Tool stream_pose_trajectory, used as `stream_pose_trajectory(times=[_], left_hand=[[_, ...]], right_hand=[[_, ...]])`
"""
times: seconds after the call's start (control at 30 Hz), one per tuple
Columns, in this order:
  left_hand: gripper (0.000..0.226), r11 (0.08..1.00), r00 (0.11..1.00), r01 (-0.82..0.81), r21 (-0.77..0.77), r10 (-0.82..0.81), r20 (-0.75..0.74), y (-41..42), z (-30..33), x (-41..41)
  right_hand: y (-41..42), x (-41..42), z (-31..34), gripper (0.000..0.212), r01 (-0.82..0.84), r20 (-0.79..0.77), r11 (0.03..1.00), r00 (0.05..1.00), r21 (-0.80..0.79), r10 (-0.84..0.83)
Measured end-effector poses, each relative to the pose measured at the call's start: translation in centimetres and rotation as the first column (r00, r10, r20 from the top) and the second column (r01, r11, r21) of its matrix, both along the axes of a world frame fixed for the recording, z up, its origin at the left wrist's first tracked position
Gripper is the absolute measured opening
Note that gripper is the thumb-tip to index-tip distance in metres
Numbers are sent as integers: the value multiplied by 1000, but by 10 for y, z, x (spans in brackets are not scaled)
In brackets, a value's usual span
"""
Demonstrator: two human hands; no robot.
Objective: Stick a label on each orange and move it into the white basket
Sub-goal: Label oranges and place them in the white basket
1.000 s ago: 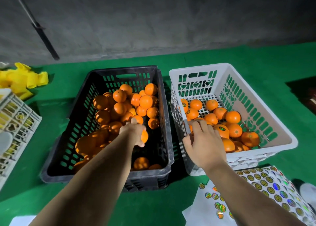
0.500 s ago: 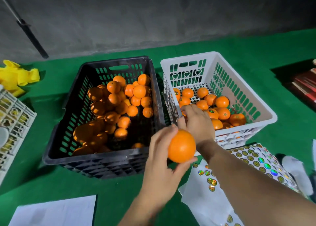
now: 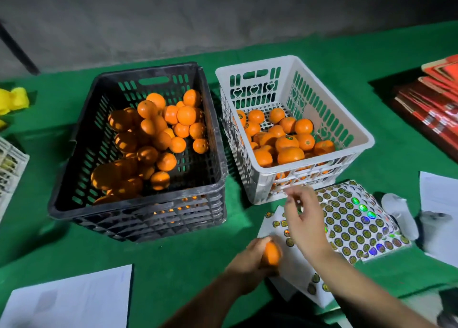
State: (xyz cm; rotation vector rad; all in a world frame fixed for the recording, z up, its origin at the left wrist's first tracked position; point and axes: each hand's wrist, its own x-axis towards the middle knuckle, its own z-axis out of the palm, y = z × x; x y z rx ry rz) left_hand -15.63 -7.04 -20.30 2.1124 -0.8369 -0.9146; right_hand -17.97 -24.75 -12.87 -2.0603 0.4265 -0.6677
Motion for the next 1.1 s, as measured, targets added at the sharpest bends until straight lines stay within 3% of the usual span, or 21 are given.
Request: stream_pose_trajectory(times=[0.1,0.17,0.4,0.63,0.8,0.93,1.03,1.1], left_hand=[[76,992,992,107,73,-111,55,8,-12,-8],[74,982,981,156,111,-166,97,10,-18,-12],[75,968,970,187,169,-210,124,10,-15,-12],[76,963,971,204,175,-222,91,10,-9,-7],[78,961,969,209,183,-229,95,12,-12,-6],[82,958,967,211,194,-233,99,11,-14,-6],[81,962,971,199,186,-219,97,11,-14,-6],[80,966,975,189,174,-206,84,11,-14,-6]], right_hand=[[-8,-38,-50,25,-57,-400,997,916,-57,30],[-12,-49,-68,30,-136,-568,988,820,-74,70],[-20,-12,-86,38,-388,-796,890,603,-239,49],[-24,6,-96,28,-499,-839,778,541,-381,-65],[-30,1,-100,24,-476,-809,765,580,-433,-96],[-35,5,-102,36,-575,-808,671,585,-469,-64],[-33,15,-99,32,-637,-820,580,563,-509,-101],[-30,18,-98,27,-625,-805,571,583,-531,-110]])
